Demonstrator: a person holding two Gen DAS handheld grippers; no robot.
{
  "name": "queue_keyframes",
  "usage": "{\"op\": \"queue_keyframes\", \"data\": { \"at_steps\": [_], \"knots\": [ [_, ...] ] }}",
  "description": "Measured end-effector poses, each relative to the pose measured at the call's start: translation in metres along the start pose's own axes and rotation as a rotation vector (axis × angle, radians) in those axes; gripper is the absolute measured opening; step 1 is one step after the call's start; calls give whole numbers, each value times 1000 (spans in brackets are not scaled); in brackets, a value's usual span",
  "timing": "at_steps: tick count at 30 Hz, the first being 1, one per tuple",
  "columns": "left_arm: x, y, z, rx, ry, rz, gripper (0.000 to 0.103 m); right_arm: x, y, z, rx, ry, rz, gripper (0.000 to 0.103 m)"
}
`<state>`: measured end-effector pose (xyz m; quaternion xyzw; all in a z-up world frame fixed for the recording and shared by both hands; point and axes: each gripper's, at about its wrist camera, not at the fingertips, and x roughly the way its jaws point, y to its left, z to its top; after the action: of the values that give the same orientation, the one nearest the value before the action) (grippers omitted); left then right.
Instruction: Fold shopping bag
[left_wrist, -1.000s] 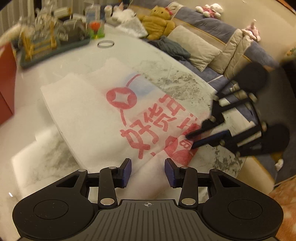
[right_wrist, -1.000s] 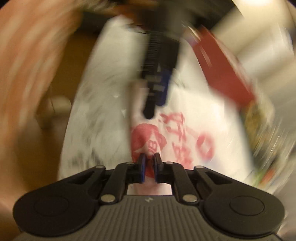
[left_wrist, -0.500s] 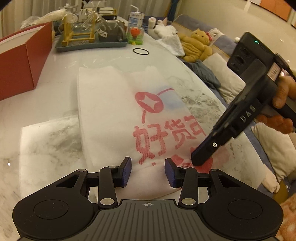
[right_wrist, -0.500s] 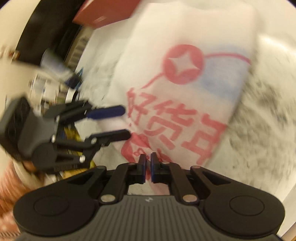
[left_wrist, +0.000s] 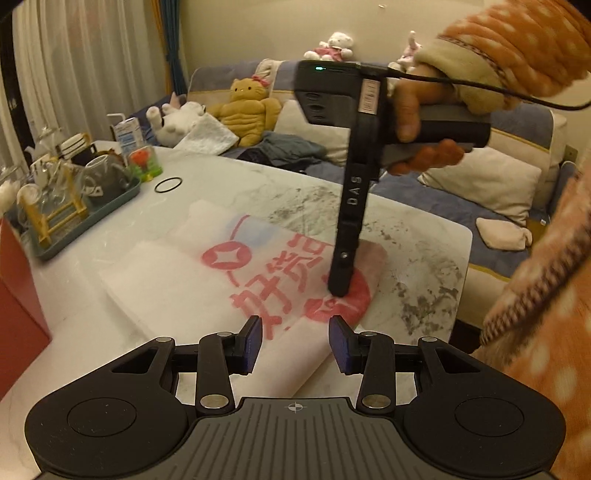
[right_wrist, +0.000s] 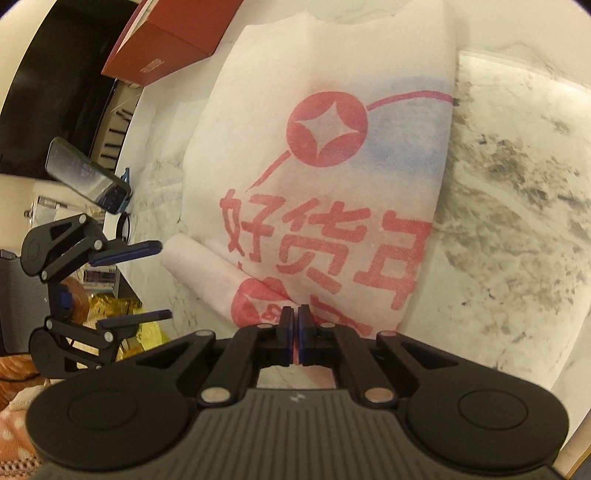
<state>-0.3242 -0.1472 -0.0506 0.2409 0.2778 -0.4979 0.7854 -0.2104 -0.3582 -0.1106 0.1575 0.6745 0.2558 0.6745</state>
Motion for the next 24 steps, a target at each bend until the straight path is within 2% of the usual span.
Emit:
{"op": "queue_keyframes", "data": {
  "at_steps": [3, 9, 13, 15, 18, 24],
  "knots": [
    [12, -18, 12, -27, 18, 23, 41, 1, -3, 6, -15, 25, 28, 0],
    [22, -46, 14, 20, 63, 74, 41, -2, -9, 6, -38, 34, 75, 0],
    [33, -32, 14, -66, 115, 70, 41, -3, -10, 8, -39, 40, 86, 0],
    [33, -23, 13, -100, 111, 61, 41, -2, -6, 7, -50, 38, 74, 0],
    [36, -8, 14, -150, 139, 104, 41, -2, -6, 5, -50, 27, 77, 0],
    [48, 0, 11, -197, 179, 111, 41, -4, -4, 3, -49, 20, 74, 0]
  ]
}}
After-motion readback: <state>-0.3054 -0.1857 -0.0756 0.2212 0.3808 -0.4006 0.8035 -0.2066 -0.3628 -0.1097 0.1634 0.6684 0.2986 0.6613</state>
